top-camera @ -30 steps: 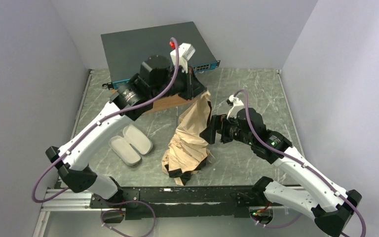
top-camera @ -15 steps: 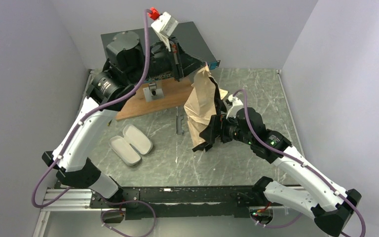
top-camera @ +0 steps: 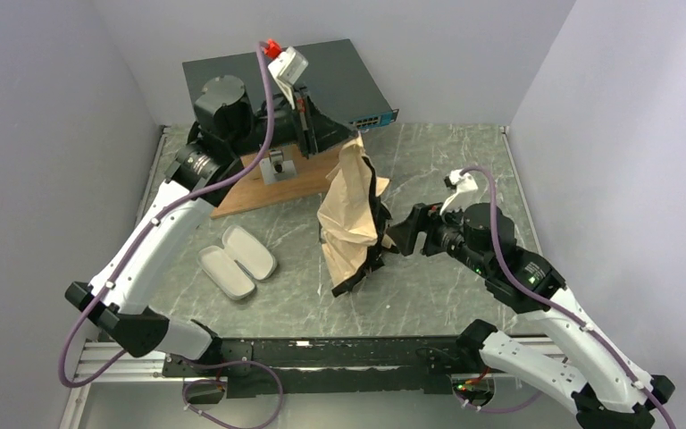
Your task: Open the umbrella
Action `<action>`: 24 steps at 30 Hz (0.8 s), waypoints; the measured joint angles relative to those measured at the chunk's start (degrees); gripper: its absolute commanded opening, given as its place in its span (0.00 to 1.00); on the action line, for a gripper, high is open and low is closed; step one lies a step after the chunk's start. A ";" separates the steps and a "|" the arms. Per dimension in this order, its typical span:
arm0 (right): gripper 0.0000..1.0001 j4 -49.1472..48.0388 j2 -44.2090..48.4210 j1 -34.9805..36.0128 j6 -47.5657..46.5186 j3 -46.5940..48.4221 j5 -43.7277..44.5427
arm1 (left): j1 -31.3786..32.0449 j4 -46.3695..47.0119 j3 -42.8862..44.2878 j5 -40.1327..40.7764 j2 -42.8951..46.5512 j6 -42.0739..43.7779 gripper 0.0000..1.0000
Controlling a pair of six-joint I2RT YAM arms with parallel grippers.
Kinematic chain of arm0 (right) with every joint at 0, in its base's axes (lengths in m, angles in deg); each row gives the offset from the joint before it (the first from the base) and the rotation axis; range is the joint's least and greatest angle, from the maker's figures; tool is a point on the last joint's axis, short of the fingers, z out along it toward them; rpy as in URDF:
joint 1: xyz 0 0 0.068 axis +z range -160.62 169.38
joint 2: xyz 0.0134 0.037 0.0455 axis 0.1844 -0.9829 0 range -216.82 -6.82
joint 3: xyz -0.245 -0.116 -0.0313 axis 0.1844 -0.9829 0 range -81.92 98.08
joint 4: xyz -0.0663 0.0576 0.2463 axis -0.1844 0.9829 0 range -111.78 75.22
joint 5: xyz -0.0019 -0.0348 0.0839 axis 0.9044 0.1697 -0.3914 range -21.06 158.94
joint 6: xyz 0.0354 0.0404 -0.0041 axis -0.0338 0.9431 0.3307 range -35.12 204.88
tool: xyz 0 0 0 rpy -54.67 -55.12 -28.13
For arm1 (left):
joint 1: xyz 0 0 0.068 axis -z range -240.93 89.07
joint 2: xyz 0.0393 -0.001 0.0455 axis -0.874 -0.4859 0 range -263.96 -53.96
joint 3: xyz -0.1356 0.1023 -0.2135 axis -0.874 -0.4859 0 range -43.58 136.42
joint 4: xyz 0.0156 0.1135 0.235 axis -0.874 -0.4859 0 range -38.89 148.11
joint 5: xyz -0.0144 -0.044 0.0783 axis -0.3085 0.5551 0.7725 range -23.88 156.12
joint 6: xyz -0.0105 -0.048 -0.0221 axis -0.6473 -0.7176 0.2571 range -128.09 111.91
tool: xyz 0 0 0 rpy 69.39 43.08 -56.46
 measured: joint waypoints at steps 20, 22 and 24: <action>0.61 -8.70 -20.35 -0.22 -2.69 -7.13 -2.95 | -2.05 3.48 -10.67 -3.76 10.67 0.68 0.00; 0.61 -10.25 -21.51 -0.22 -2.93 -8.26 -4.83 | -2.29 3.87 -11.61 -3.91 10.71 0.66 0.00; 0.61 -11.52 -22.82 -0.22 -3.26 -9.22 -6.51 | -2.58 4.26 -12.44 -4.22 10.71 0.50 0.00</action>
